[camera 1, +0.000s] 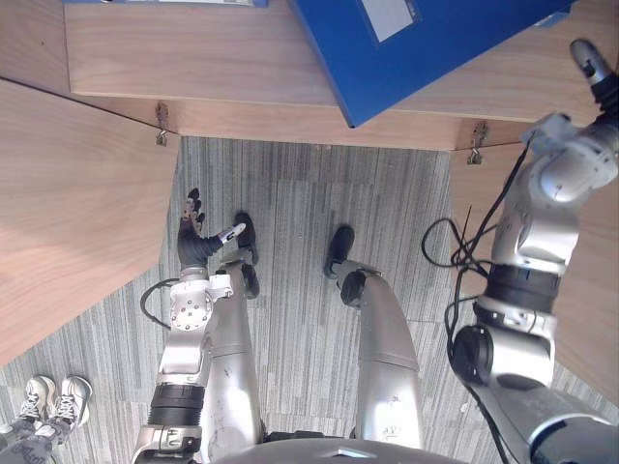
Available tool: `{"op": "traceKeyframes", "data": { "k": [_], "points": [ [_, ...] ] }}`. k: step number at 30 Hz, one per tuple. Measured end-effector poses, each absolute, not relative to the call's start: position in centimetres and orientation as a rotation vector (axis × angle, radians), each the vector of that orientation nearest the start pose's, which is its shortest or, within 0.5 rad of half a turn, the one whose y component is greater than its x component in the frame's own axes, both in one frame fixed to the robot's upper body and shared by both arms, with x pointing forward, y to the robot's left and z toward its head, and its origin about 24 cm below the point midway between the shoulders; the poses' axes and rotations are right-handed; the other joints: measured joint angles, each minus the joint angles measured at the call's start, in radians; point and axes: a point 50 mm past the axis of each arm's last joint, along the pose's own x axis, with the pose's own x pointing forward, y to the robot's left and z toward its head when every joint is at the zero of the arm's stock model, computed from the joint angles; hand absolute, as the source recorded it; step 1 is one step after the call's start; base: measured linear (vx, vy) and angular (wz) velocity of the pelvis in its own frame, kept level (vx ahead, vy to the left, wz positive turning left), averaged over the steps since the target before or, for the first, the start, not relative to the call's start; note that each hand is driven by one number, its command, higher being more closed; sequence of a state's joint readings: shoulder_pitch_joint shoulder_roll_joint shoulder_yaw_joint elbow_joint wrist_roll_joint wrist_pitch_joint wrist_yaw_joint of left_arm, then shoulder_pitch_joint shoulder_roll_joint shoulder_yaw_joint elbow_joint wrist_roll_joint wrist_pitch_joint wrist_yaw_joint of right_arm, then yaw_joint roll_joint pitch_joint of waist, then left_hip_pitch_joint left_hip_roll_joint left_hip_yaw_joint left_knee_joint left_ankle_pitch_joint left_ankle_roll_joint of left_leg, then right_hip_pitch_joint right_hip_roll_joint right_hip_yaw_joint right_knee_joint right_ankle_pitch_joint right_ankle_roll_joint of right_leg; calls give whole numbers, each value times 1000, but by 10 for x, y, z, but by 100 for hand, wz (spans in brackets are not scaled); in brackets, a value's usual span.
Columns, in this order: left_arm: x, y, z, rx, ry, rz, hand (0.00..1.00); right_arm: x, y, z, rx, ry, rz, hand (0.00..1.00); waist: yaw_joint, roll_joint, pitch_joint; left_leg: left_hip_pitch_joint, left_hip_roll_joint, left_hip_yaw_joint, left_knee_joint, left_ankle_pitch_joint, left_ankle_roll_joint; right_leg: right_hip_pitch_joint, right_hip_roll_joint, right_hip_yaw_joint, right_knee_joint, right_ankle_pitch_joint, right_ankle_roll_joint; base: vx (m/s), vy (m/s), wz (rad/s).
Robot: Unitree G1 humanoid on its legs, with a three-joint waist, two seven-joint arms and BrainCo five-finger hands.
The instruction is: Walk over to the cabinet, pick up the folder, carry it to the office cabinet, place the folder inside the office cabinet, then close the office cabinet door
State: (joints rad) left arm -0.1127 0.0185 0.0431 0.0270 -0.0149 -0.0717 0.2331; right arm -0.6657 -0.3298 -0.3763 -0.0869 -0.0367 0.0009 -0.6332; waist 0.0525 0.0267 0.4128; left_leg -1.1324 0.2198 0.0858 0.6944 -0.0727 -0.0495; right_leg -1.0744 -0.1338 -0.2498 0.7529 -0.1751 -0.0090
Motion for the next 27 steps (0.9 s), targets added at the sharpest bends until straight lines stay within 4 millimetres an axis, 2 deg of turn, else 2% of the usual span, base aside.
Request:
{"op": "traceKeyframes", "data": {
  "k": [5,6,9,12,18,21,27],
  "points": [
    [274,166,63,16,-124,243,0,276,-243,251,-221,-851,-797,0,-3,0,0,24,0,14,23,-28,5,26,-5,13,6,-7,9,27,16,-2],
    [273,167,62,25,-121,247,0,276,-231,245,-272,-852,-739,100,-2,-2,-1,31,0,22,25,-35,7,28,-8,21,7,-10,13,50,18,-7],
    [273,167,62,47,-130,251,0,279,-207,226,-362,-824,-633,100,-3,-3,-1,32,-1,28,43,-55,9,29,-13,30,16,-20,18,36,14,-5],
    [273,168,57,58,-114,250,0,279,-191,206,-449,-775,-563,100,-1,-3,-1,29,-1,29,70,-79,13,29,-18,34,32,-33,23,41,14,-2],
    [270,172,54,115,-113,254,0,280,-155,177,-577,-730,-378,100,-1,-12,4,22,-2,26,82,-85,14,24,-20,35,50,-41,24,18,-3,0],
    [268,173,52,120,-108,255,0,287,-151,163,-588,-665,-347,100,2,-24,11,21,-3,25,90,-88,12,17,-23,37,65,-52,21,-18,-37,3],
    [268,173,45,131,-81,252,0,295,-145,153,-608,-622,-305,100,2,-29,21,-6,-2,22,90,-80,9,-14,-23,37,78,-51,19,-16,-18,0]
  ]
}}
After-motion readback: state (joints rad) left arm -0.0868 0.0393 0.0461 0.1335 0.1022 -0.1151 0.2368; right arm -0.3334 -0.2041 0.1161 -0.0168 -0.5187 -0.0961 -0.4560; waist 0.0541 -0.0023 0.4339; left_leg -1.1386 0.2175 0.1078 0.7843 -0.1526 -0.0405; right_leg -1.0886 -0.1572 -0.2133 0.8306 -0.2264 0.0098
